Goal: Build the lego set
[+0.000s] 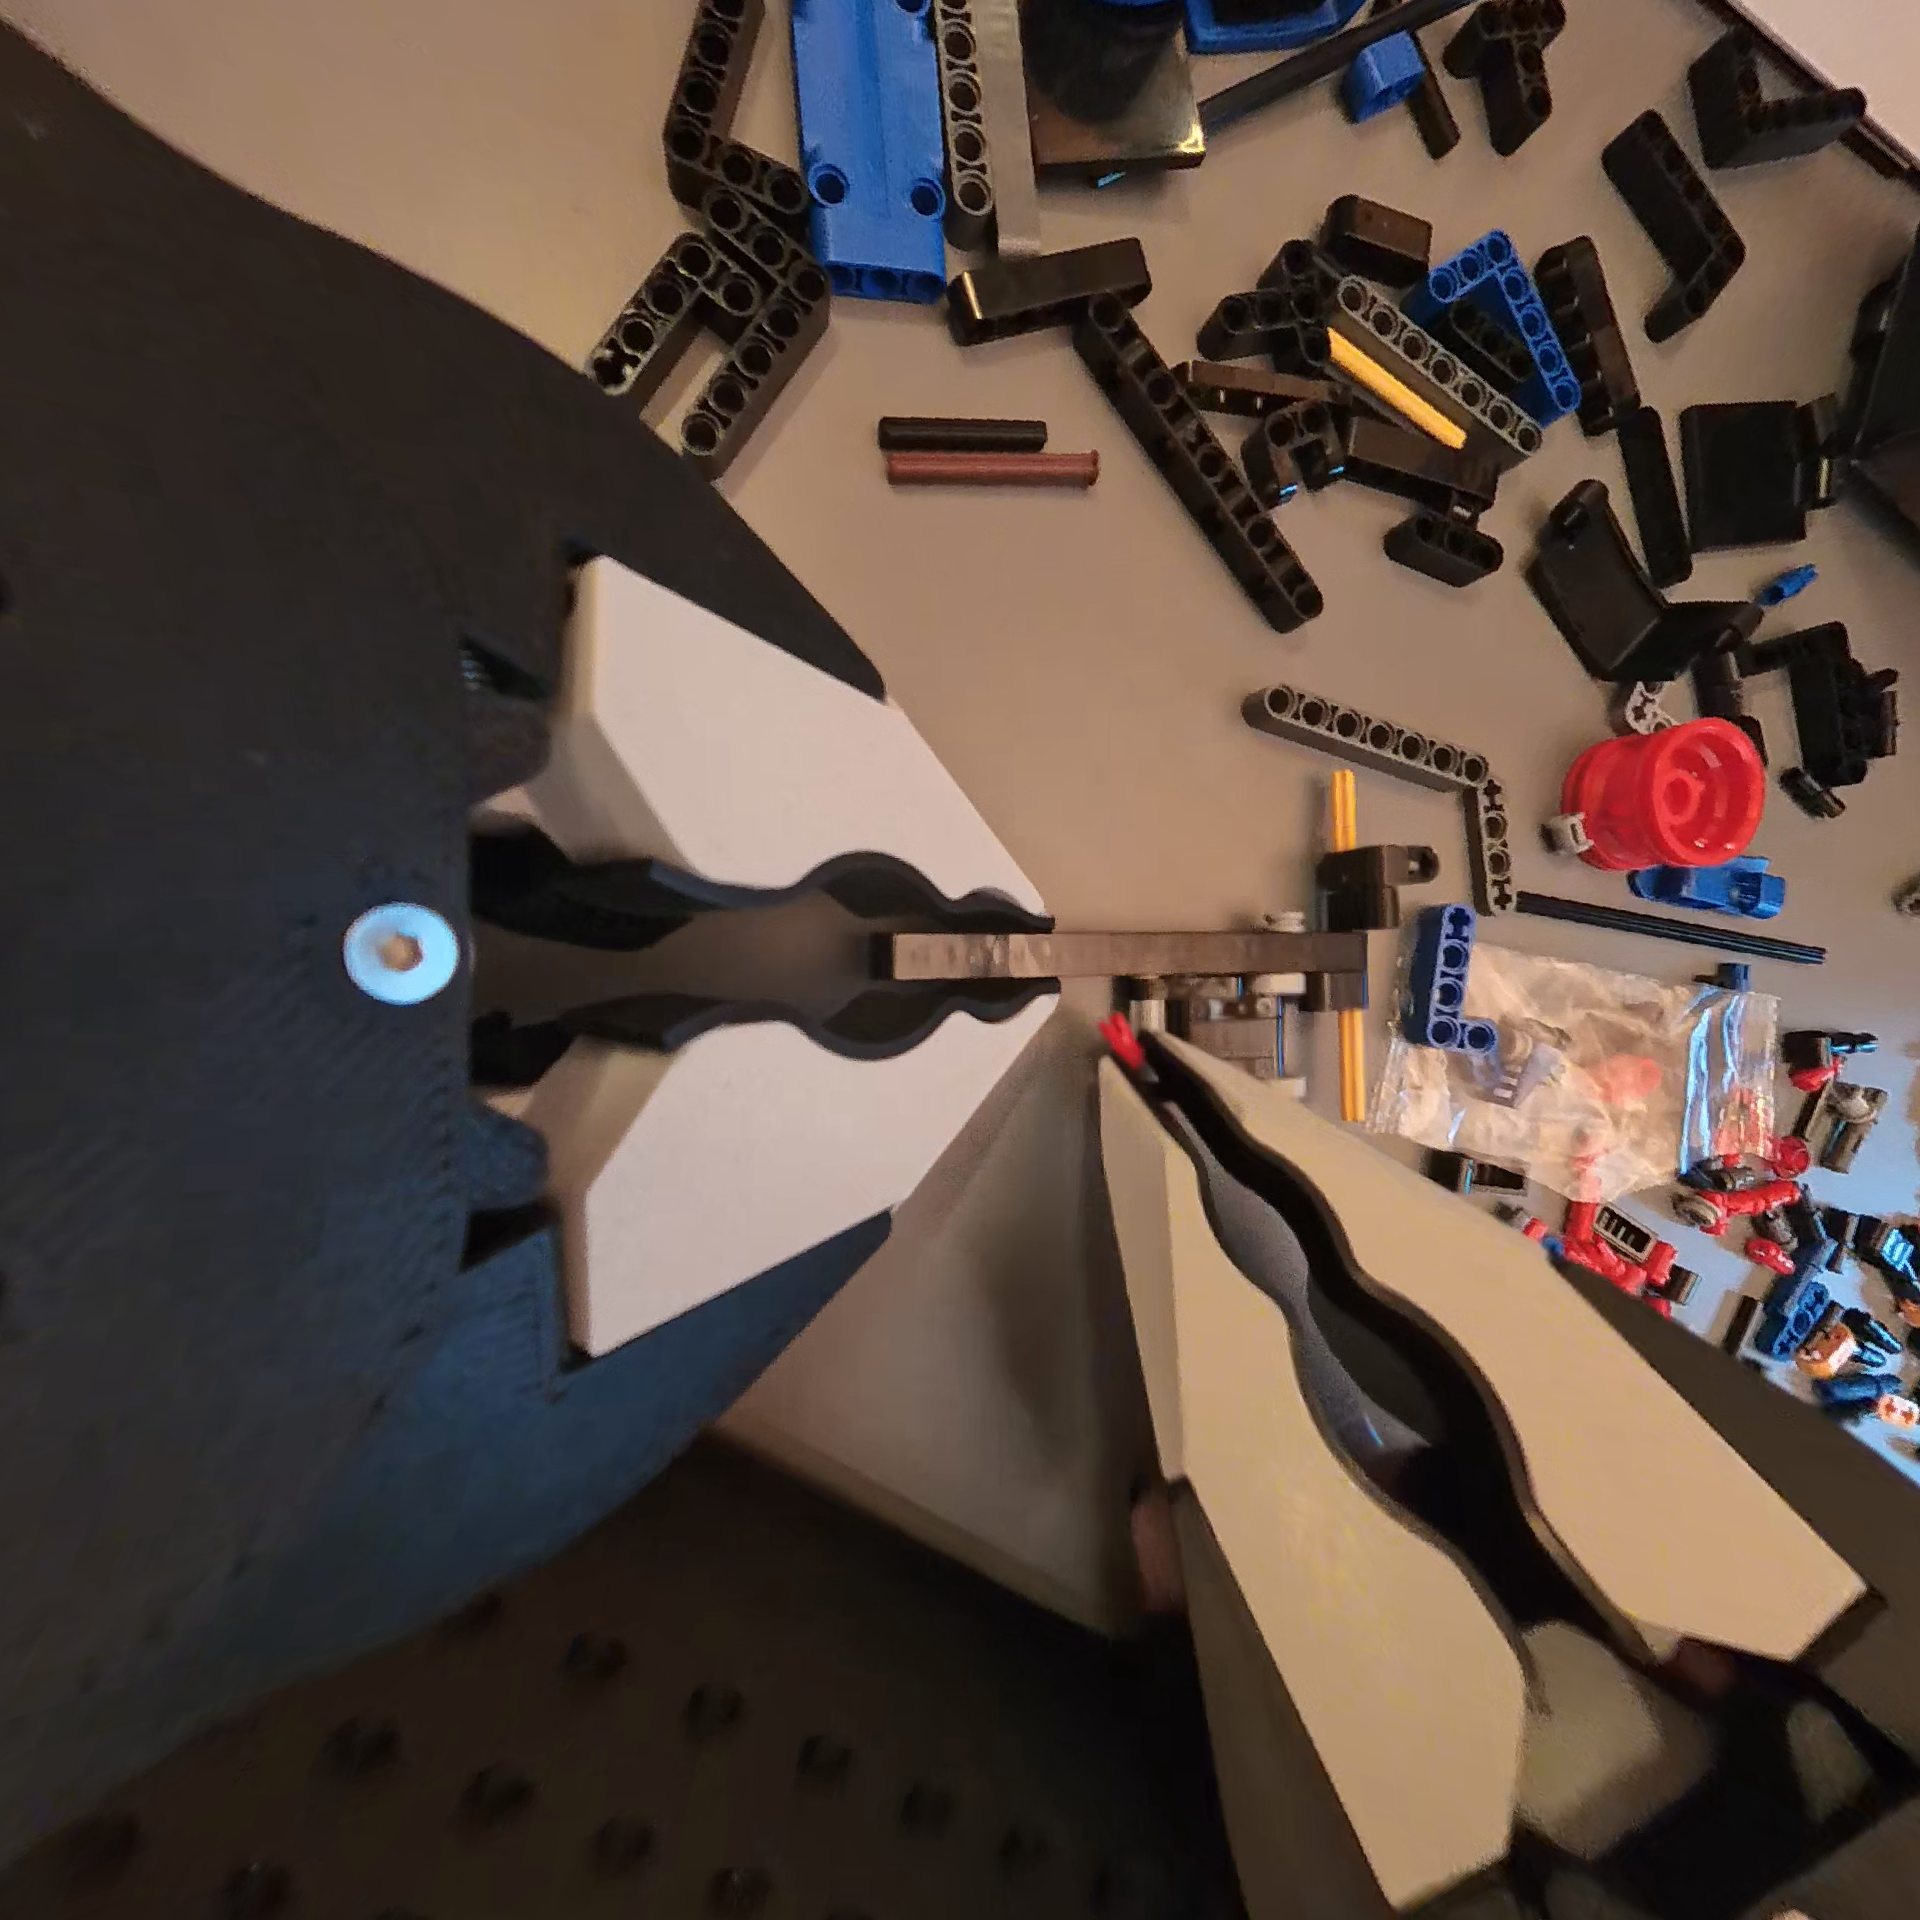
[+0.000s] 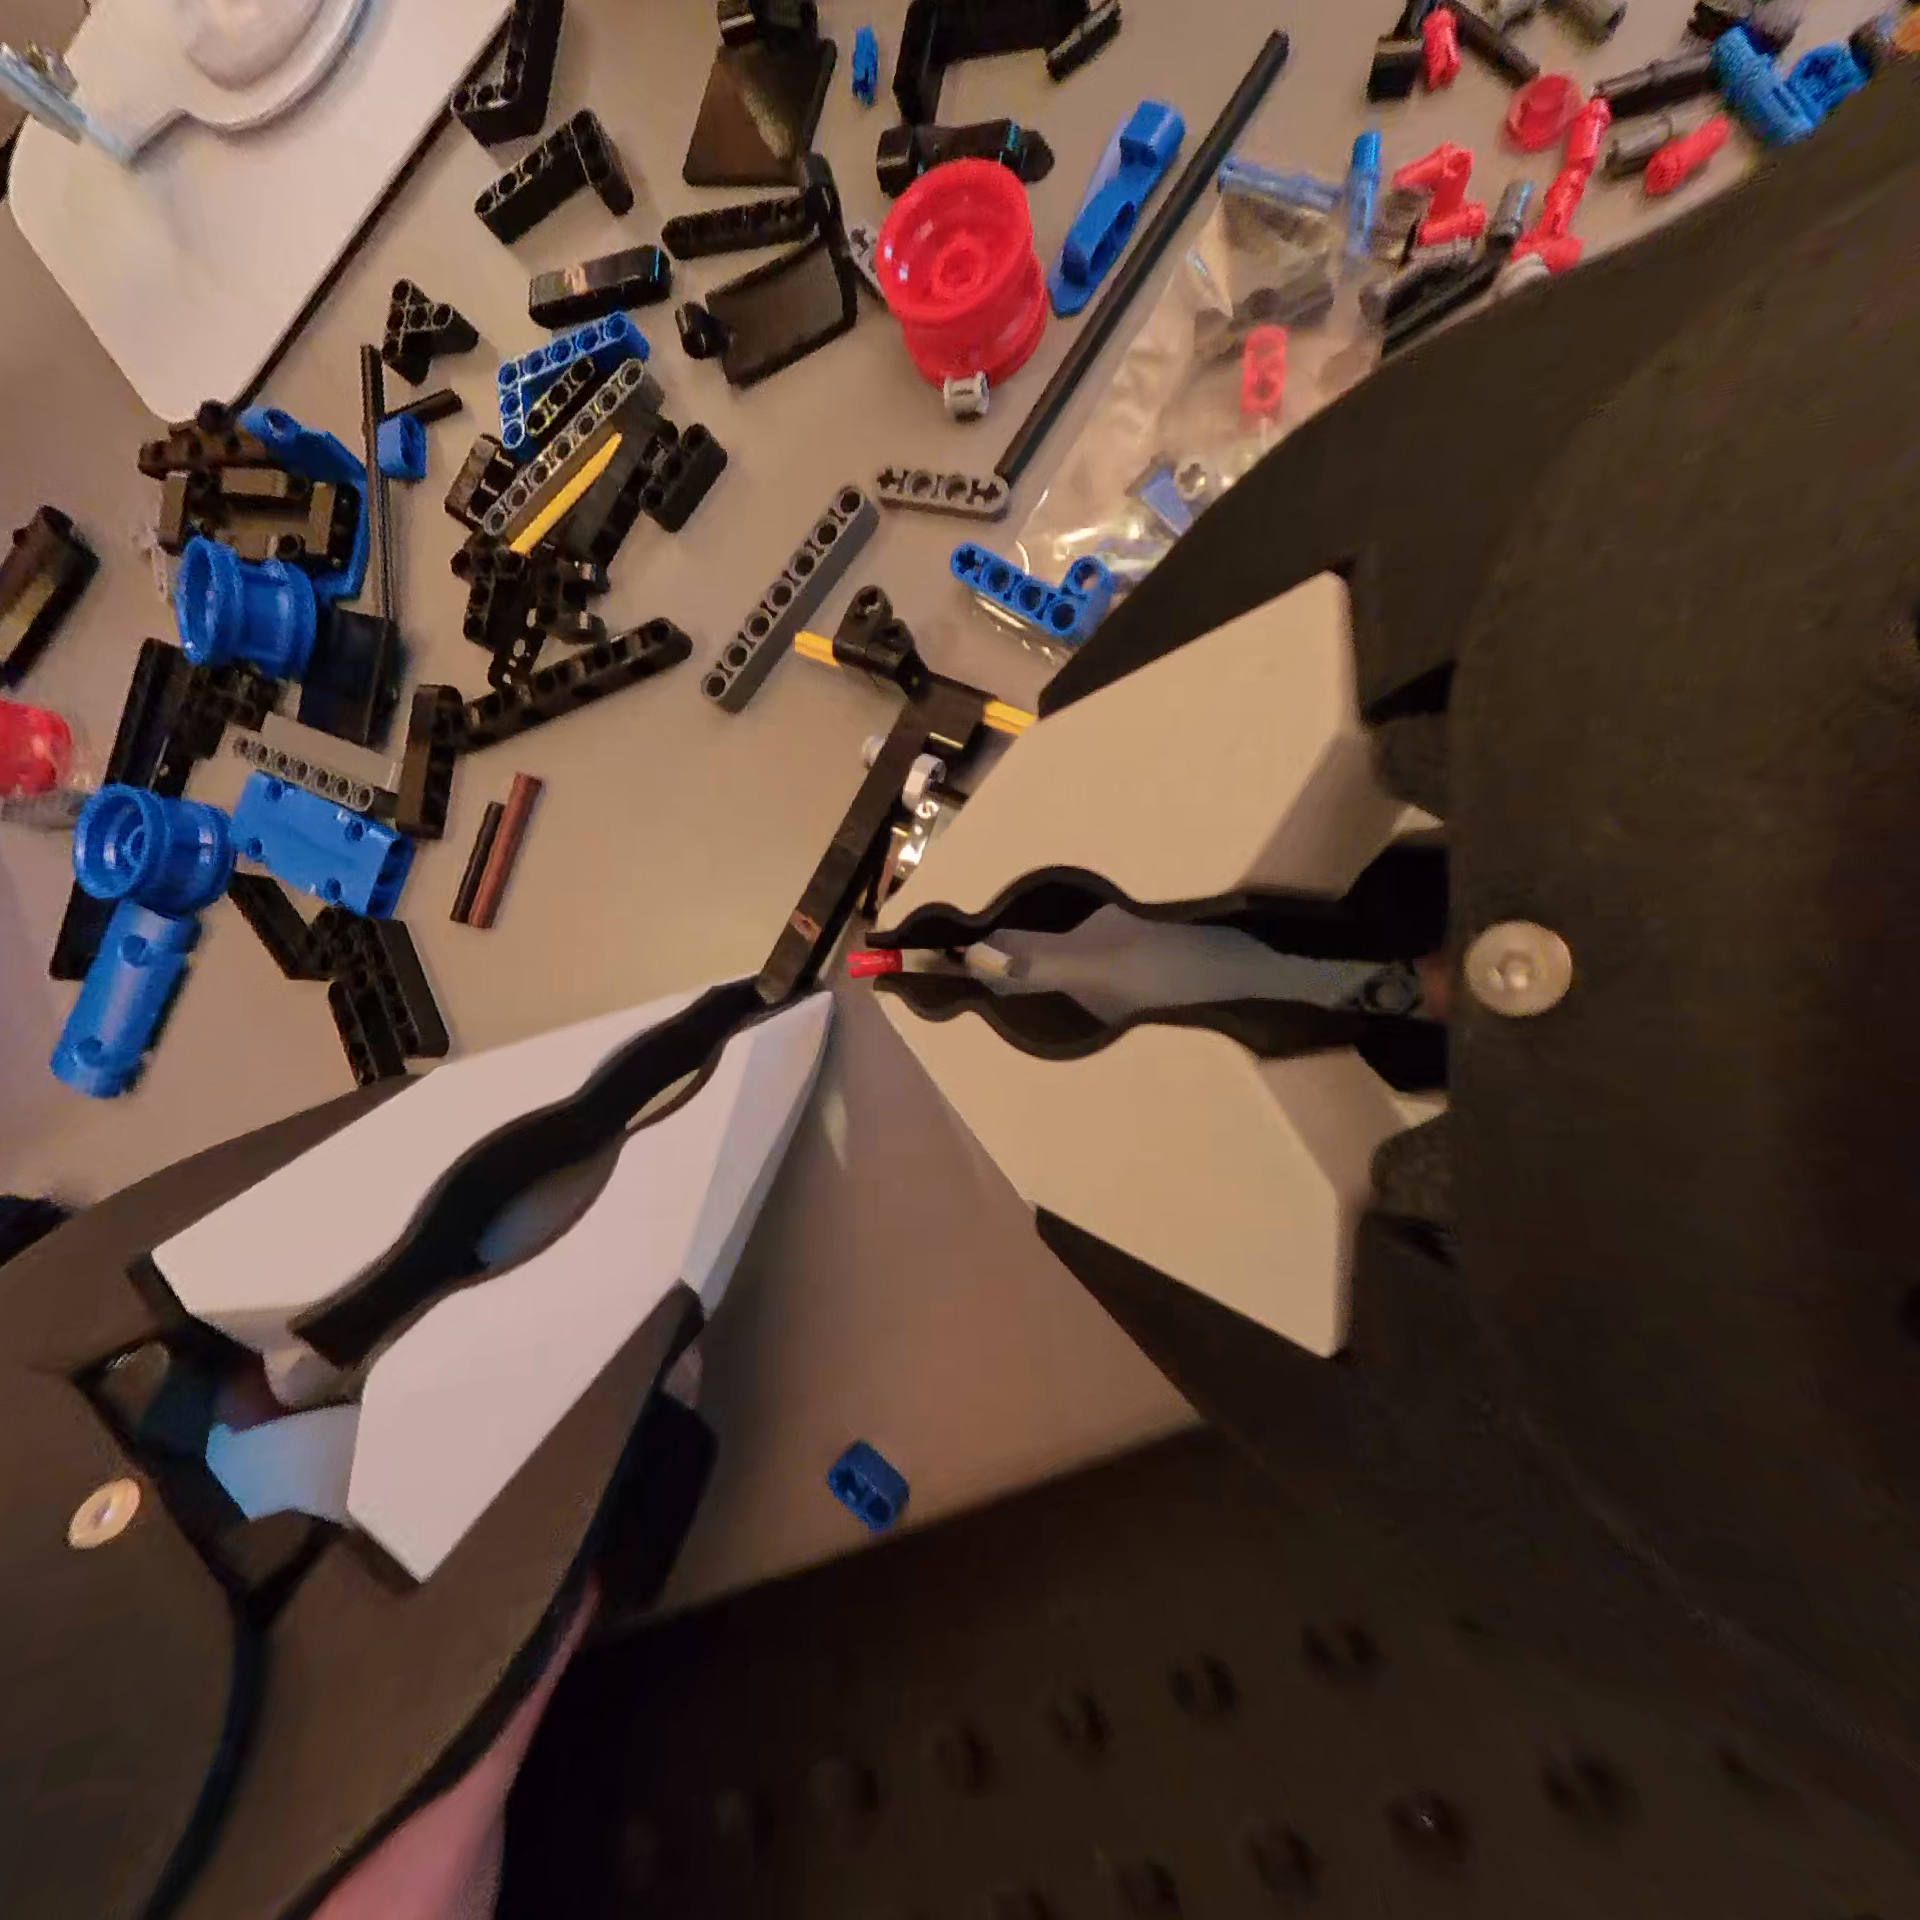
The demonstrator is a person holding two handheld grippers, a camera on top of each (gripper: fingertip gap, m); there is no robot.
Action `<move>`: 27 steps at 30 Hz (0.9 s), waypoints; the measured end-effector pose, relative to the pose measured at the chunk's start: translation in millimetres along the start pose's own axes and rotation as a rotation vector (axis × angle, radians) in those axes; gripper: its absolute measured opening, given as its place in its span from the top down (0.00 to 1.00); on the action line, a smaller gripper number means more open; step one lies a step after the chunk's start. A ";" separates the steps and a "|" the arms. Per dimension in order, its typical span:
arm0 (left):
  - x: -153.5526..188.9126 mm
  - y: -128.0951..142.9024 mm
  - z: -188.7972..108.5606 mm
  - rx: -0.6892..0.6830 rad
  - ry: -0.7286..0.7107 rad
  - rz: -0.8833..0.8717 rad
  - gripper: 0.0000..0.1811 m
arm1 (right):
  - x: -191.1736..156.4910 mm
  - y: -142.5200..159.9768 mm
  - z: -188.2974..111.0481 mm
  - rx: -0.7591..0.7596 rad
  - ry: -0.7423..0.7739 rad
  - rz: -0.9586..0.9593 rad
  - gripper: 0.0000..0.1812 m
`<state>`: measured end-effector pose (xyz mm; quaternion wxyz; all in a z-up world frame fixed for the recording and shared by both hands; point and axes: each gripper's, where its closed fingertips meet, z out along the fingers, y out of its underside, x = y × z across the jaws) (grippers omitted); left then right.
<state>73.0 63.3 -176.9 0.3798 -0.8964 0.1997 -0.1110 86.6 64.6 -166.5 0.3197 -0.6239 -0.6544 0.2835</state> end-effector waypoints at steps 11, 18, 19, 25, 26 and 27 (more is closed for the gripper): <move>1.8 -4.1 6.5 -0.002 -0.028 0.000 0.97 | 9.5 1.0 5.2 -0.016 0.073 0.012 0.98; -2.1 -7.6 8.3 0.005 -0.058 -0.021 0.97 | 15.4 -1.7 6.7 -0.011 0.125 0.021 0.99; -3.0 -8.4 9.0 0.006 -0.065 -0.024 0.97 | 16.6 -1.9 6.9 -0.010 0.131 0.027 0.99; -7.7 -11.0 11.7 0.010 -0.076 -0.083 0.97 | 22.7 -3.8 9.6 -0.015 0.190 0.011 0.99; -8.3 -12.3 11.4 0.019 -0.069 -0.104 0.97 | 23.6 -4.5 9.6 -0.016 0.208 -0.007 0.99; -9.1 -13.3 11.2 0.027 -0.064 -0.122 0.97 | 24.6 -5.2 9.6 -0.017 0.227 -0.026 0.99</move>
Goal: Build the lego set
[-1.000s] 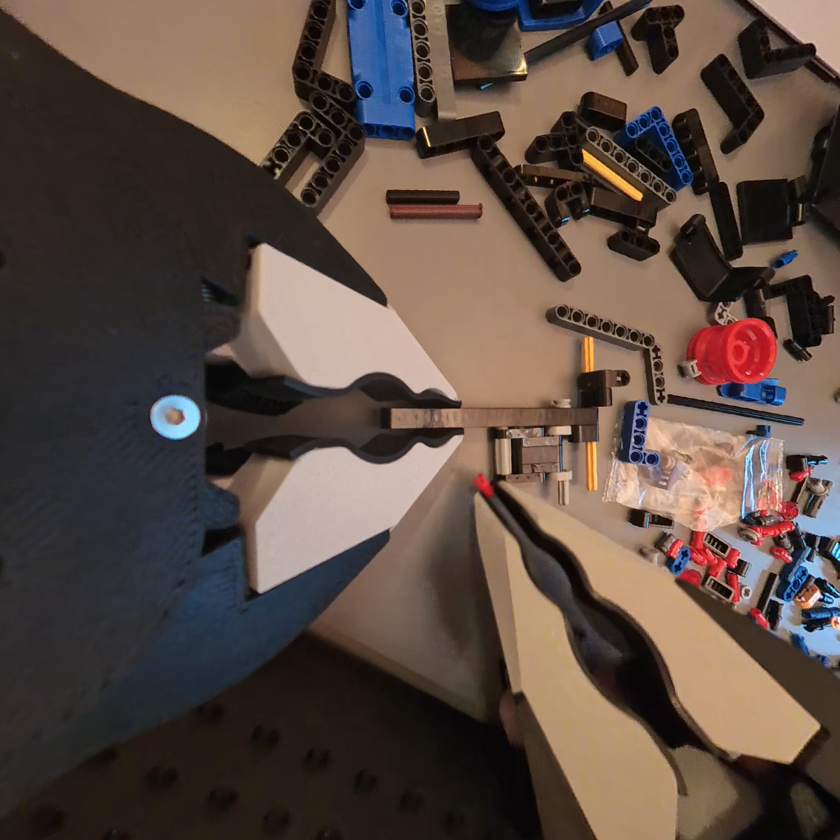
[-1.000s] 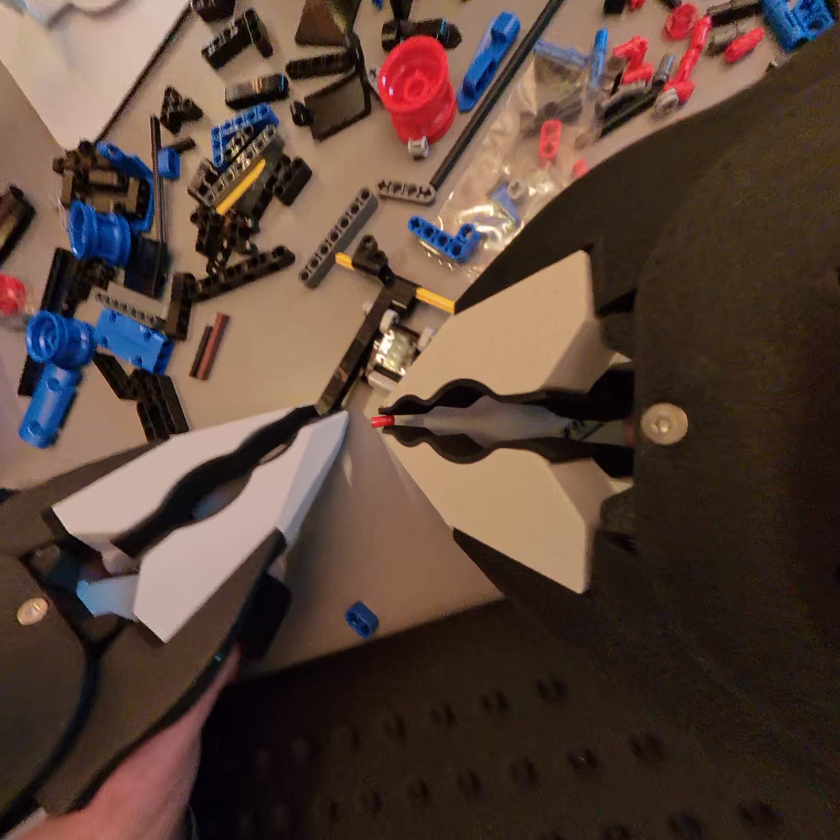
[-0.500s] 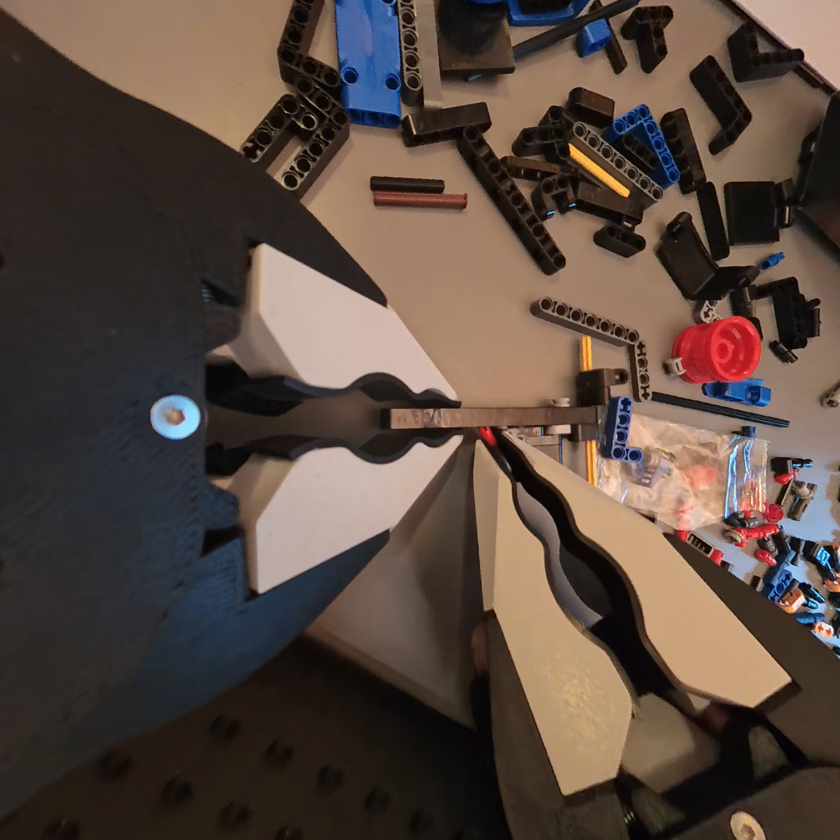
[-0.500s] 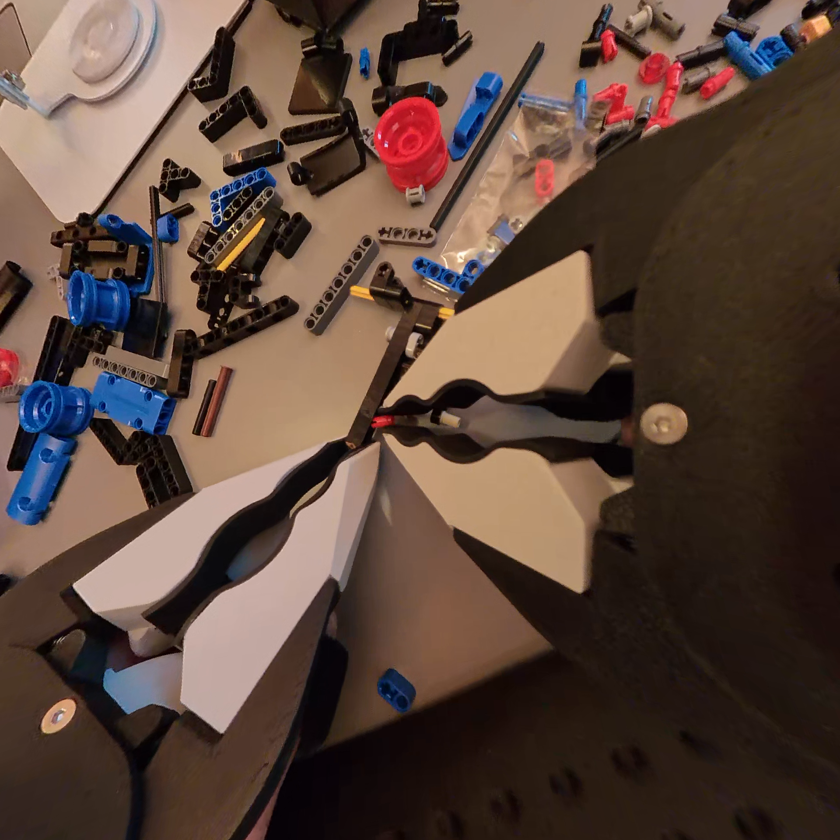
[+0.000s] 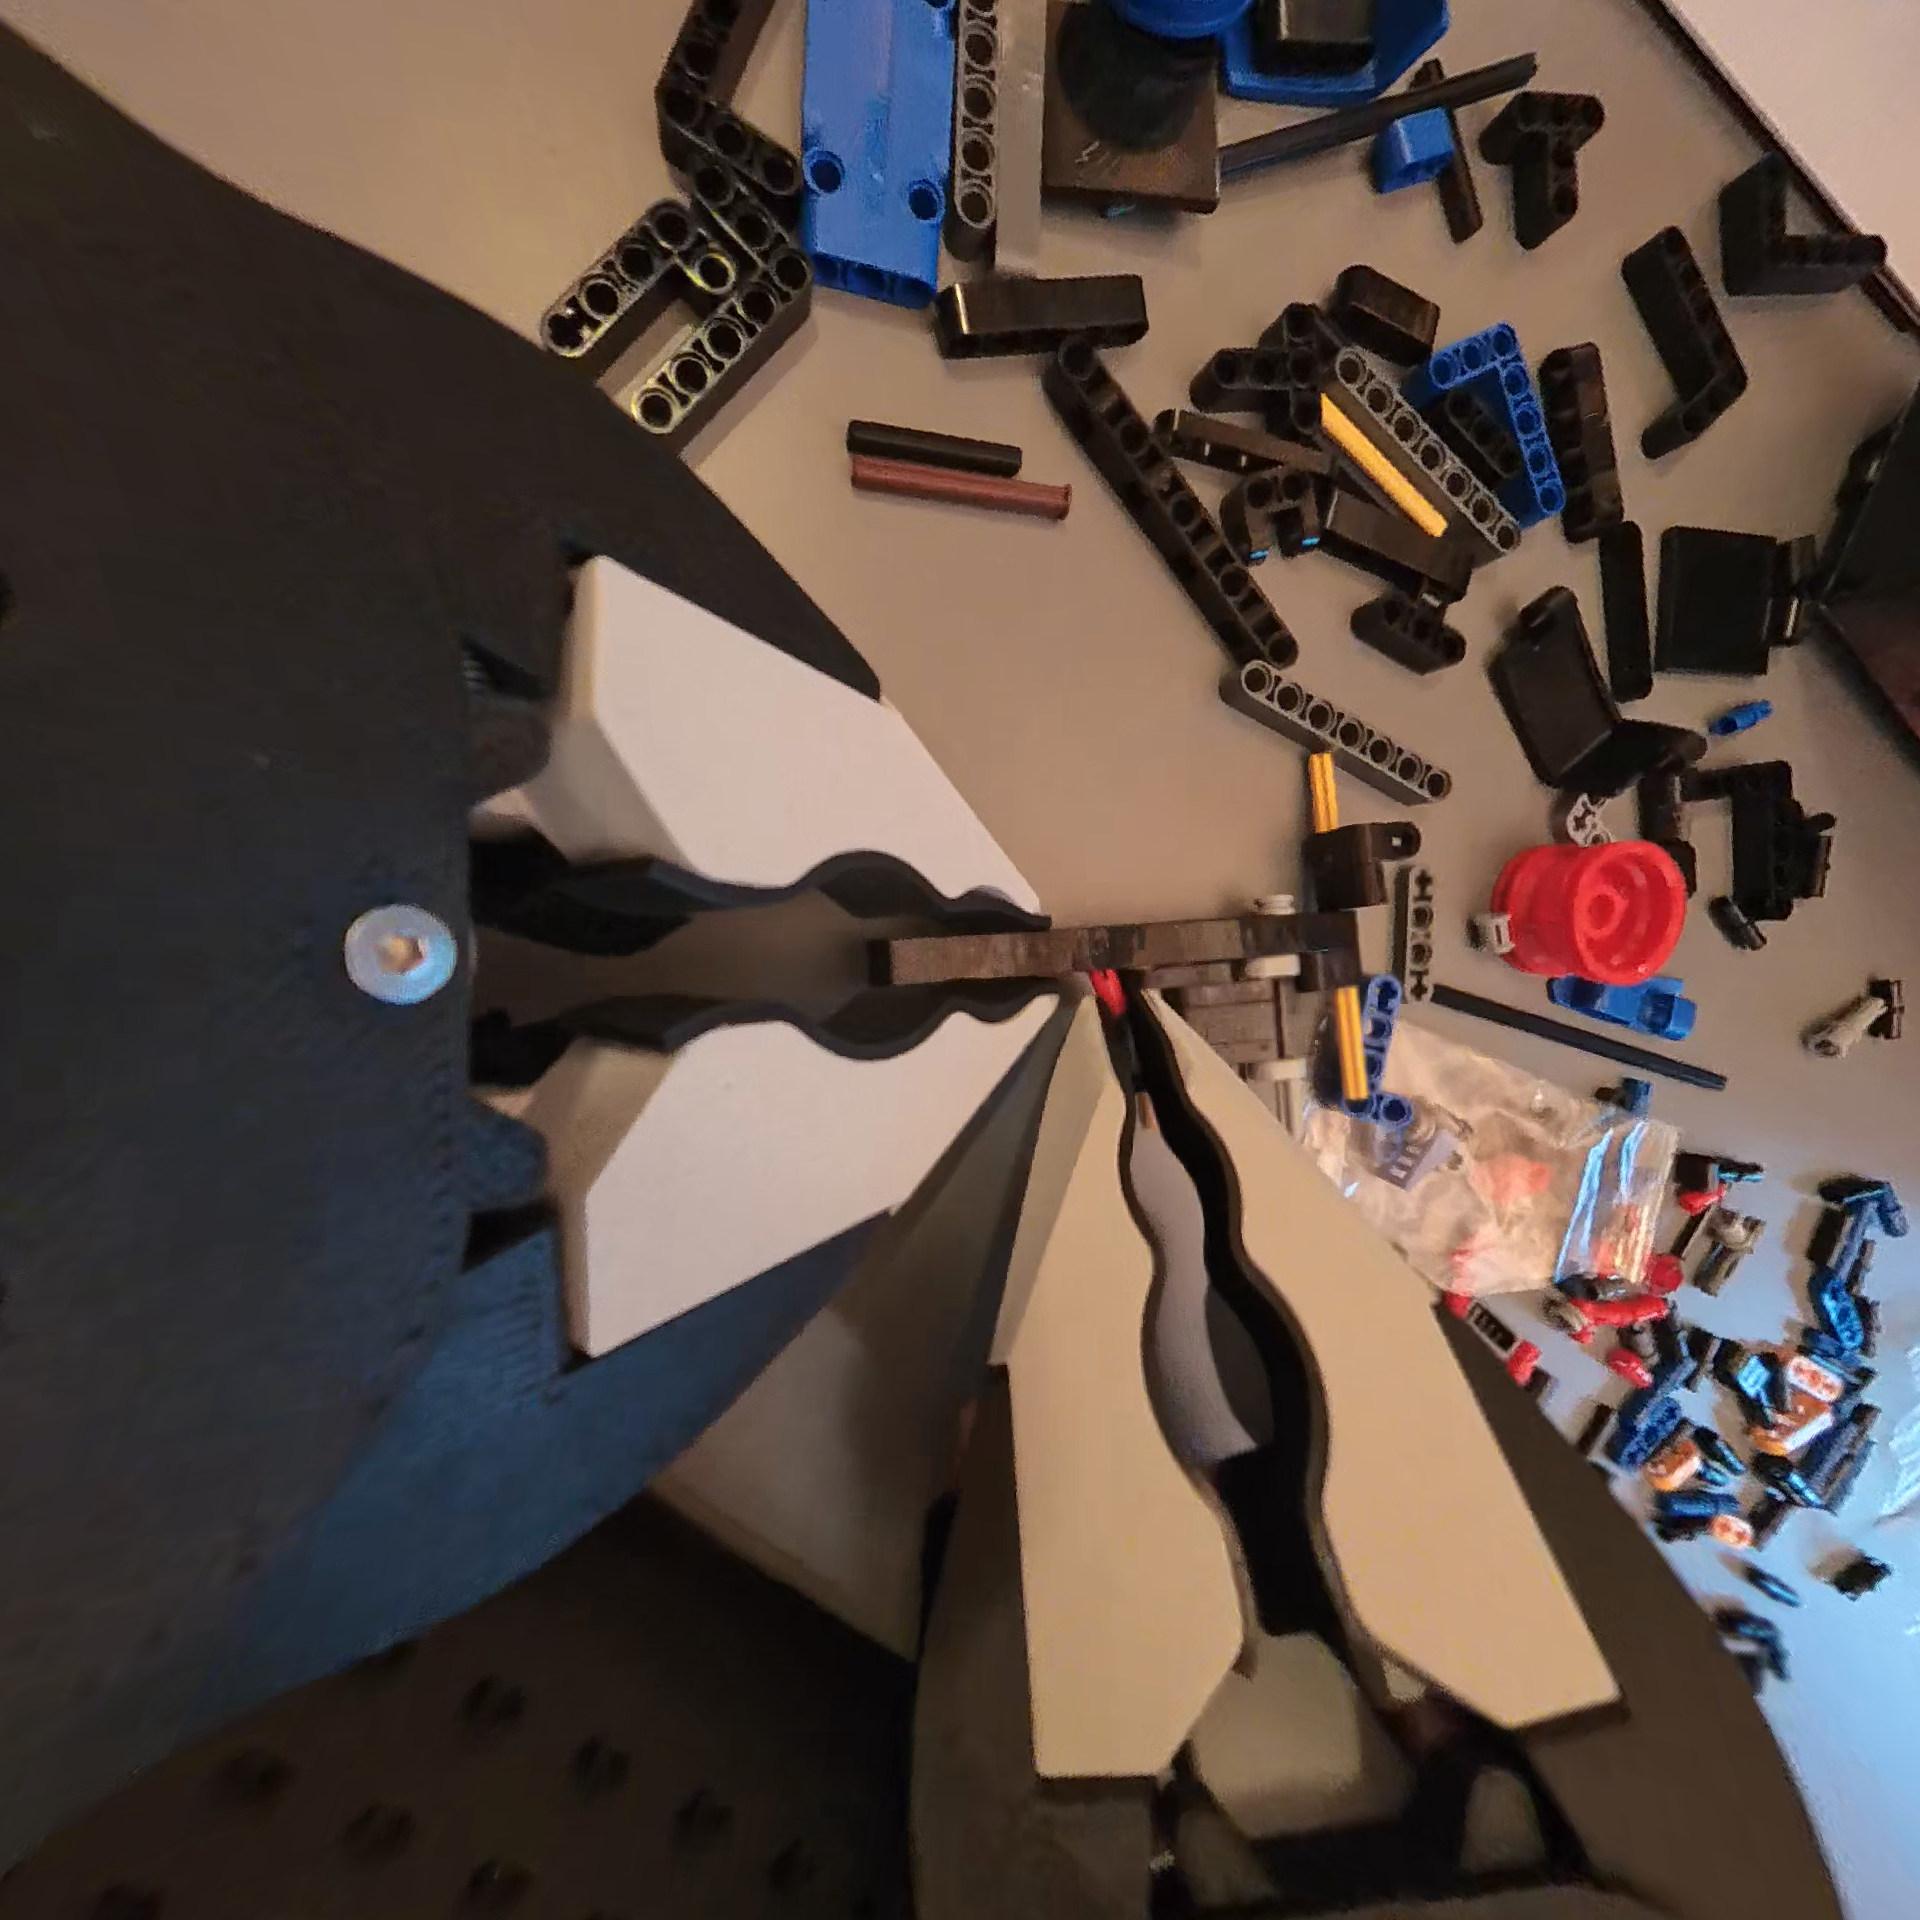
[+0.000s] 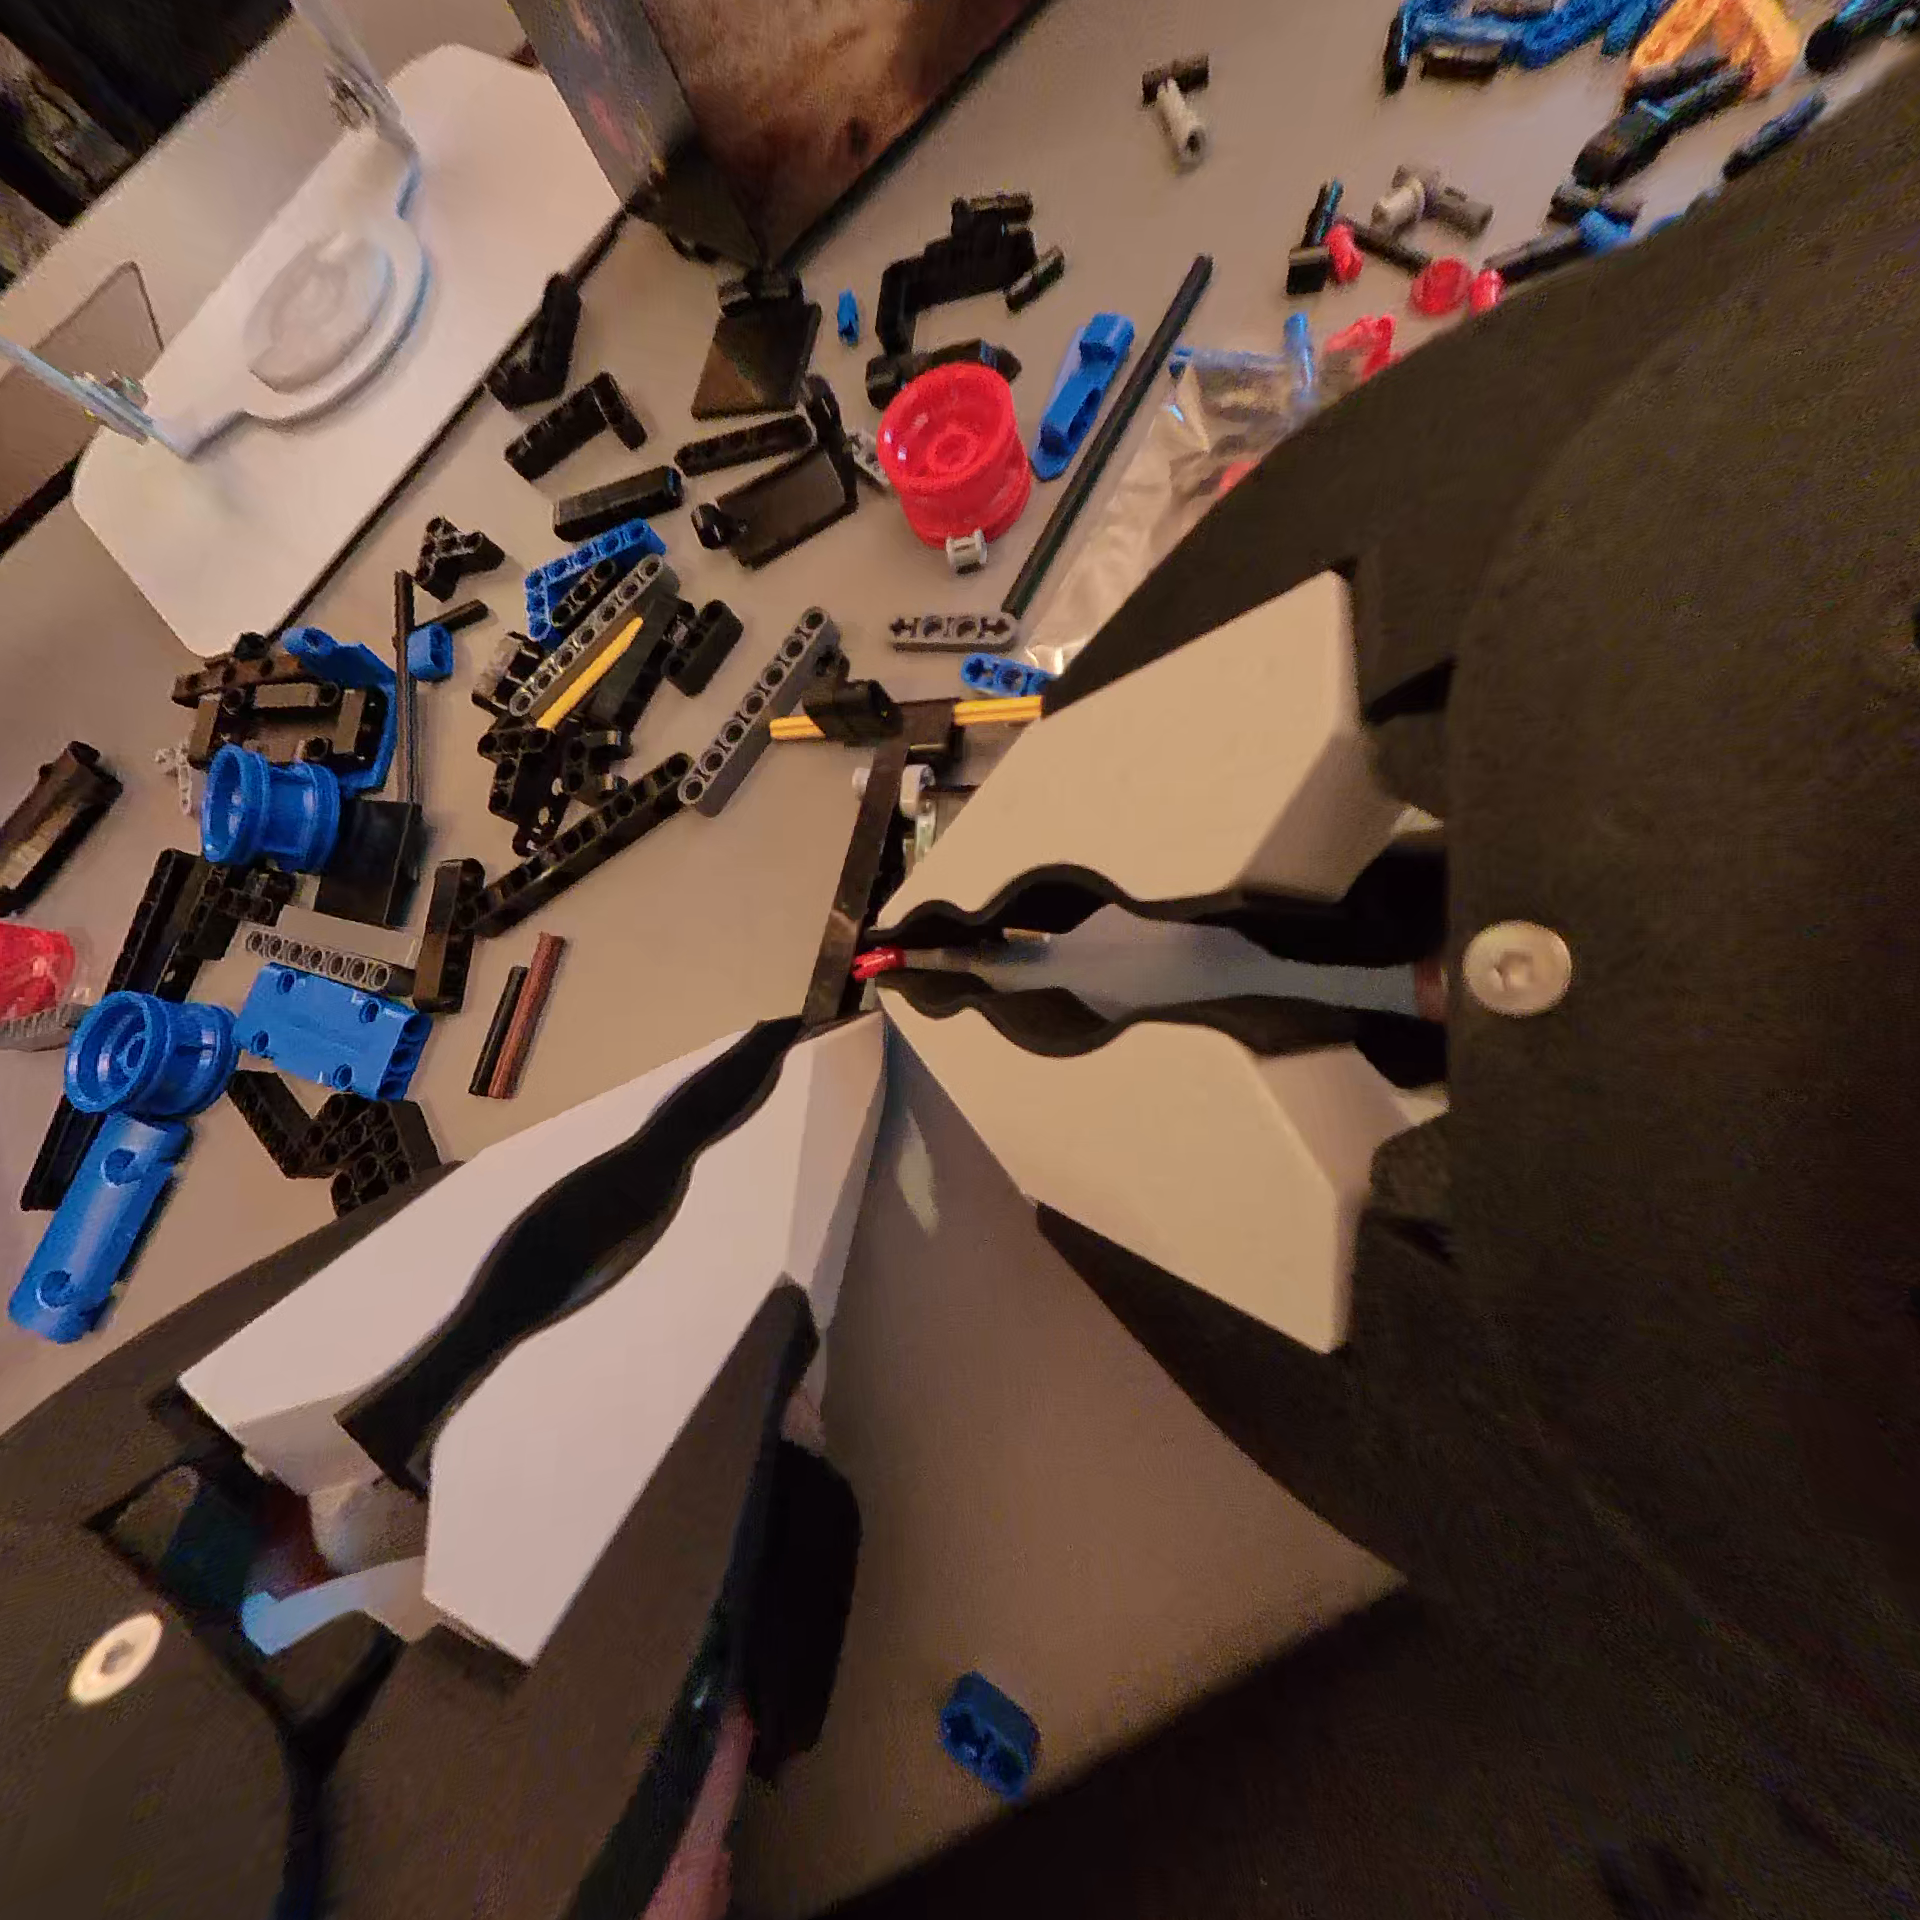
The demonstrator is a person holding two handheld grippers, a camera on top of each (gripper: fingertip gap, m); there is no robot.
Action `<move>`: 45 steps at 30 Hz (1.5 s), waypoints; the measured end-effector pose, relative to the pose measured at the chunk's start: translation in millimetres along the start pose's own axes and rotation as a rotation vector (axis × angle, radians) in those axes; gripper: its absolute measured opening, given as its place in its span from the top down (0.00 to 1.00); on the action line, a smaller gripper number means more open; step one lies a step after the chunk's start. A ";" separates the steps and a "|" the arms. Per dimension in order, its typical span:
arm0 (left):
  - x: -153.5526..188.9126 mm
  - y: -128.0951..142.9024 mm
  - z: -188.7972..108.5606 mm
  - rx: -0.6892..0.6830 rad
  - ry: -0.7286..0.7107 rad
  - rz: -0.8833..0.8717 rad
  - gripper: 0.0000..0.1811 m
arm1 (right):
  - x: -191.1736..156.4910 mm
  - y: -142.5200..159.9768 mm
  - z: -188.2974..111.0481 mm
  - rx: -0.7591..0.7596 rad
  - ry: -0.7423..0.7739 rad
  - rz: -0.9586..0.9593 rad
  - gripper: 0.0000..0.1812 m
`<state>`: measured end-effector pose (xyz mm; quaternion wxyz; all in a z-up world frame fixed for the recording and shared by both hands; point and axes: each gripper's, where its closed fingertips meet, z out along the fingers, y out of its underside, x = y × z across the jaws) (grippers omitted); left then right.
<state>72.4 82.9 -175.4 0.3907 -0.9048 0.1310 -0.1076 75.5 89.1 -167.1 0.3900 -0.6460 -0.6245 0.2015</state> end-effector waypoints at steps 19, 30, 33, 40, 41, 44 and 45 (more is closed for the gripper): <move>-6.5 -27.1 -2.8 0.142 -0.038 -0.090 0.97 | 22.0 -21.1 -4.7 0.111 0.128 0.096 0.99; -7.8 -23.0 -1.9 0.115 -0.089 0.006 0.96 | 19.4 -19.2 -1.9 0.102 0.098 0.070 0.99; -8.4 -22.4 -2.3 0.108 -0.110 0.043 0.96 | 18.5 -19.1 -1.4 0.104 0.083 0.068 0.99; -9.9 -22.7 -3.5 0.105 -0.136 0.071 0.97 | 17.0 -19.3 -1.2 0.093 0.118 -0.009 0.99; -9.8 -22.8 -3.5 0.104 -0.140 0.075 0.97 | 17.2 -19.4 -1.3 0.090 0.128 -0.027 0.99; -10.7 -22.7 -3.7 0.095 -0.175 0.119 0.96 | 17.3 -19.8 -0.9 0.087 0.131 -0.033 0.99; -10.8 -23.3 -4.0 0.094 -0.185 0.134 0.96 | 18.0 -20.1 -1.2 0.088 0.129 -0.032 0.99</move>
